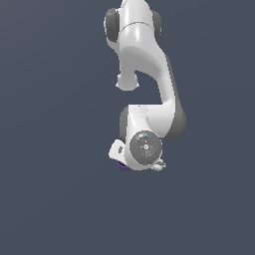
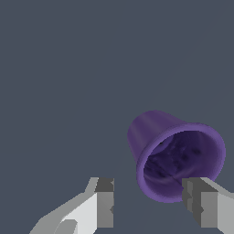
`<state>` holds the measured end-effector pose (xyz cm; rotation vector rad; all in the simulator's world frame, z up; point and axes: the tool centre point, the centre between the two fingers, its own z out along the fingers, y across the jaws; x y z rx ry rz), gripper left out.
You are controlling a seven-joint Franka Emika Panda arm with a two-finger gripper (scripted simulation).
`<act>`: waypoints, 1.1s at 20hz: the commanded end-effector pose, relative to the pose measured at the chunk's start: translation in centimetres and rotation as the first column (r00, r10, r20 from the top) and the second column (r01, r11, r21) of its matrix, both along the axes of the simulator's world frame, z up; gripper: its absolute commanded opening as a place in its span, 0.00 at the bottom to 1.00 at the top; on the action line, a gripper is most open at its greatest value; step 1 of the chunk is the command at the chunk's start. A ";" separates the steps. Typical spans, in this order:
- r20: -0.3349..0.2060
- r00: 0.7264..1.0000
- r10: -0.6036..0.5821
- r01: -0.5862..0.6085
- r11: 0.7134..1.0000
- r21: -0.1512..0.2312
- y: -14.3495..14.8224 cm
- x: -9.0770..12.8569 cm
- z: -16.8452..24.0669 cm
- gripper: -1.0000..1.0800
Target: Pick up the object and move it to a goal position.
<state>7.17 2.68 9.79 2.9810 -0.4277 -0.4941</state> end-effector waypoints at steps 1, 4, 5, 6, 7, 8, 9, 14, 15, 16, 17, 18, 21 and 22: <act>0.000 1.000 0.000 0.000 1.000 0.000 0.0 0.0 0.0 0.62; 0.000 1.000 0.000 0.000 1.000 0.000 0.0 -0.2 -0.4 0.62; 0.000 1.000 -0.001 0.001 1.000 0.000 0.0 -0.2 -0.7 0.62; 0.000 1.000 -0.001 0.001 1.000 0.000 0.0 -0.4 -1.0 0.62; 0.000 1.000 -0.001 0.001 1.000 0.000 -0.1 -0.5 -1.4 0.62; 0.000 1.000 -0.001 0.001 1.000 0.000 -0.1 -0.6 -1.7 0.62; -0.001 1.000 -0.001 0.001 1.000 -0.001 -0.1 -0.7 -2.0 0.62; -0.001 1.000 -0.002 0.002 1.000 -0.001 -0.1 -1.0 -2.7 0.62; -0.001 1.000 -0.002 0.002 1.000 -0.001 -0.1 -1.0 -2.7 0.00; -0.001 1.000 -0.002 0.002 1.000 -0.001 -0.1 -1.0 -2.7 0.00; -0.001 1.000 -0.002 0.002 1.000 -0.001 -0.1 -1.0 -2.7 0.00; -0.001 1.000 -0.002 0.002 1.000 -0.001 -0.1 -1.0 -2.7 0.00; -0.001 1.000 -0.002 0.002 1.000 -0.001 -0.1 -1.0 -2.7 0.00; -0.001 1.000 -0.002 0.002 1.000 -0.001 -0.1 -1.0 -2.7 0.00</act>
